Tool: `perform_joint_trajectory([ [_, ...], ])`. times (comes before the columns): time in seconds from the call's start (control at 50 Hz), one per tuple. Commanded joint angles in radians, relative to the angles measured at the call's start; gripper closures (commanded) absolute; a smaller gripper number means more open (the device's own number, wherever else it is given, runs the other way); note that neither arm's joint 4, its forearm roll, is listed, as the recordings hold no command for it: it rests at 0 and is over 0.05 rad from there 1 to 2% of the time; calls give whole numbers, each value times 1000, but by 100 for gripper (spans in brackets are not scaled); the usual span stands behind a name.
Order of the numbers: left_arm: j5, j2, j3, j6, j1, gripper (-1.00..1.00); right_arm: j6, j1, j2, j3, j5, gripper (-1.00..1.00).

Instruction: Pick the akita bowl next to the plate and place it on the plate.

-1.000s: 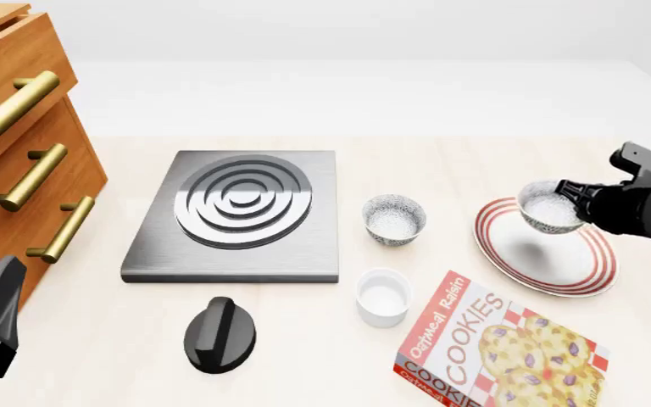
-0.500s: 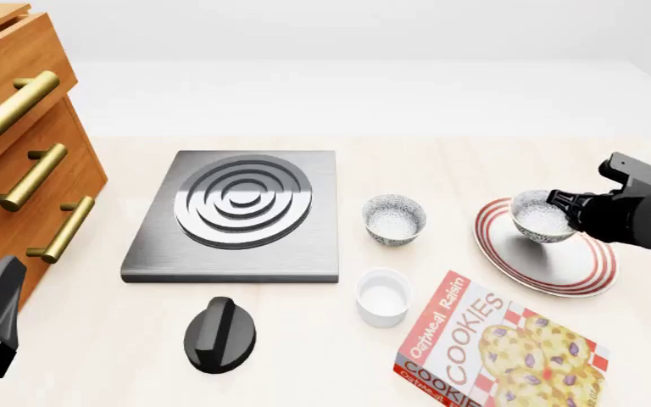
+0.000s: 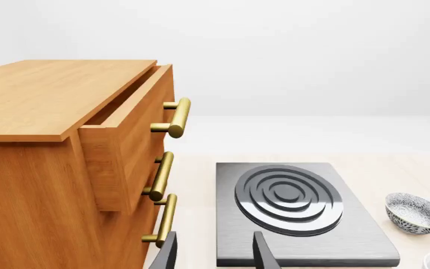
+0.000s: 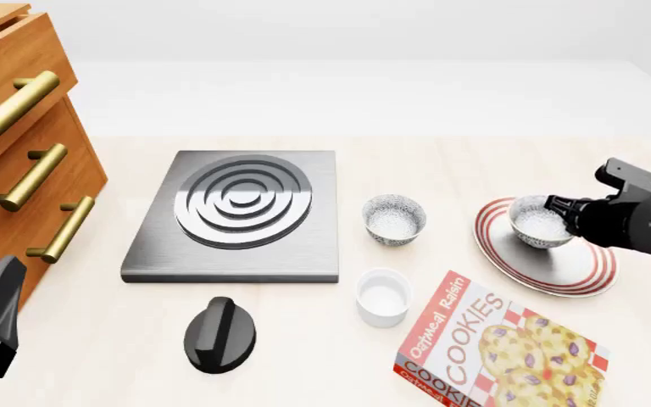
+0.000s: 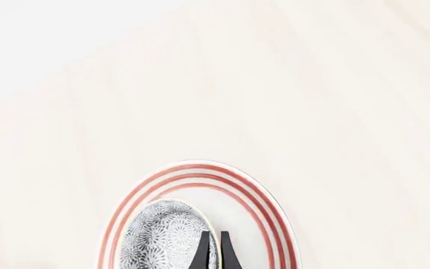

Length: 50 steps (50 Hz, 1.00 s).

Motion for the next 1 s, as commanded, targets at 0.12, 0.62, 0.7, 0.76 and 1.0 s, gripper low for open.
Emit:
perform_joint_trajectory([
  [0.12, 0, 0, 0, 0, 0, -100, 5, -3, 9, -9, -1, 100],
  [0.62, 0, 0, 0, 0, 0, -100, 23, 6, -23, -13, 26, -100],
  [0.7, 0, 0, 0, 0, 0, -100, 39, 11, -50, -23, 49, -100],
  [0.76, 0, 0, 0, 0, 0, -100, 49, 14, -67, -26, 60, -100],
  [1.0, 0, 0, 0, 0, 0, -100, 43, 17, -253, 19, 63, -100],
])
